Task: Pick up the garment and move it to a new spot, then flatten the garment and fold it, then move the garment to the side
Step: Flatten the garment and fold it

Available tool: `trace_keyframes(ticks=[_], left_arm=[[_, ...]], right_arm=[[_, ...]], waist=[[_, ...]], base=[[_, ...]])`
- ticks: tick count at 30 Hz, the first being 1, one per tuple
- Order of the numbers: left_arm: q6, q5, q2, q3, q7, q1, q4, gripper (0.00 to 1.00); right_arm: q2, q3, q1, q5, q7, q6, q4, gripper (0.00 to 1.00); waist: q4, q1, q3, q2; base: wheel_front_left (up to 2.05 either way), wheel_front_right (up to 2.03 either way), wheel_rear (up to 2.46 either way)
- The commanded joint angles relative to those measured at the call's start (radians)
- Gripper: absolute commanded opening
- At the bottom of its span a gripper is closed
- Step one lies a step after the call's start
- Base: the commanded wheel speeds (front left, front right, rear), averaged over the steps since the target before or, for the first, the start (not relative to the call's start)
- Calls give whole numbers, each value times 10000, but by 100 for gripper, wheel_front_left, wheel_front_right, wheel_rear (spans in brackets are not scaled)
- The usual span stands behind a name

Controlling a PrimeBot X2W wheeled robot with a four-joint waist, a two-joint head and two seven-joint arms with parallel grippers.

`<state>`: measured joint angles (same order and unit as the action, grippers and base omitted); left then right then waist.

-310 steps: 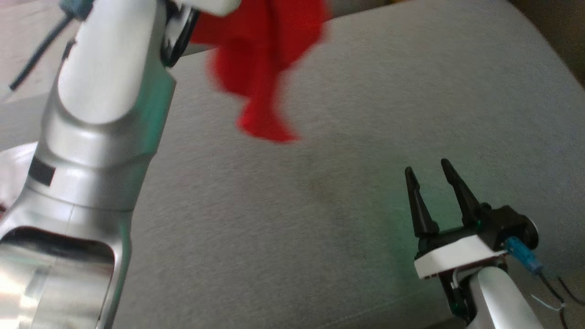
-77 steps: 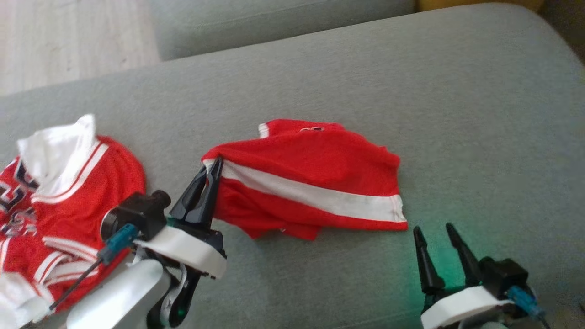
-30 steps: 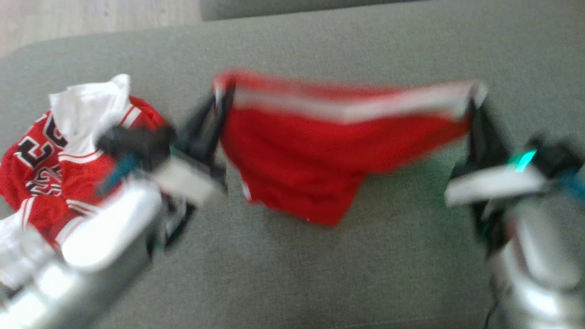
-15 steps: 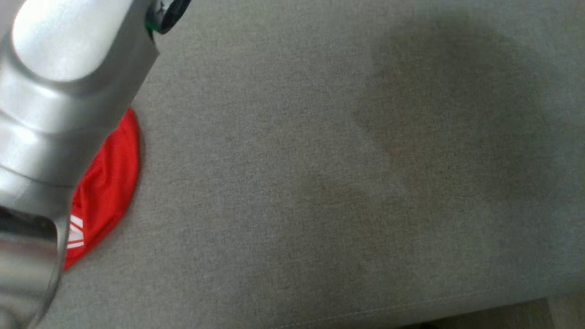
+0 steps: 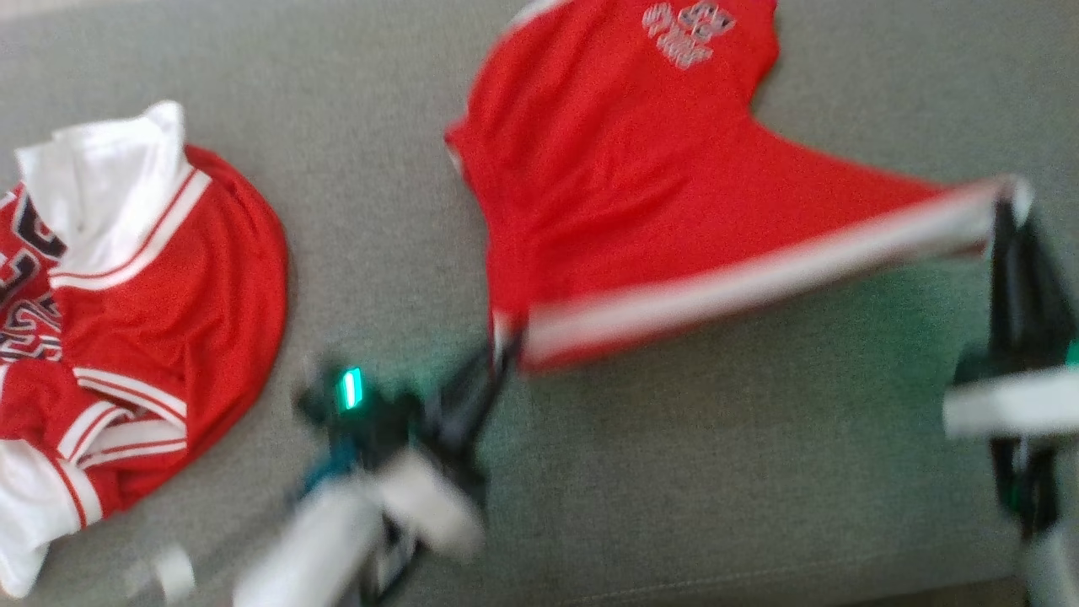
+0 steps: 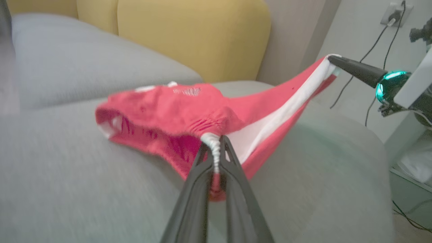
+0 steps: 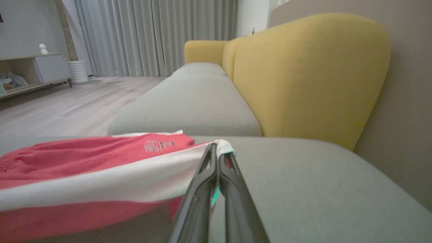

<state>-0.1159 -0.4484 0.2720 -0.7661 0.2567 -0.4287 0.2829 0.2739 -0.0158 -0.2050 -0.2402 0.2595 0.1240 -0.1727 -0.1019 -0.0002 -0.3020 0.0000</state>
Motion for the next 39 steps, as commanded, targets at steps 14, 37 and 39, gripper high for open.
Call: trace_keyframes(ticks=[14, 37, 39], left_arm=[[154, -333, -8, 737, 50, 3513, -2164, 0], [-106, -3626, -2205, 1209, -231, -1373, 1207, 0], [-109, -3797, -2211, 1105, -149, -1472, 1325, 22]], right_arm=[[1022, -359, 3276, -697, -716, 67, 2486, 0], [2511, 4272, -5747, -1496, -1695, 67, -4687, 0], [2511, 4666, -6103, -1622, -1566, 67, -5175, 16]], waist=[[245, 2, 1784, 0], [2437, 2, -923, 0], [2522, 2, -987, 0]], base=[[0, 0, 0], [0, 0, 0], [0, 0, 0]])
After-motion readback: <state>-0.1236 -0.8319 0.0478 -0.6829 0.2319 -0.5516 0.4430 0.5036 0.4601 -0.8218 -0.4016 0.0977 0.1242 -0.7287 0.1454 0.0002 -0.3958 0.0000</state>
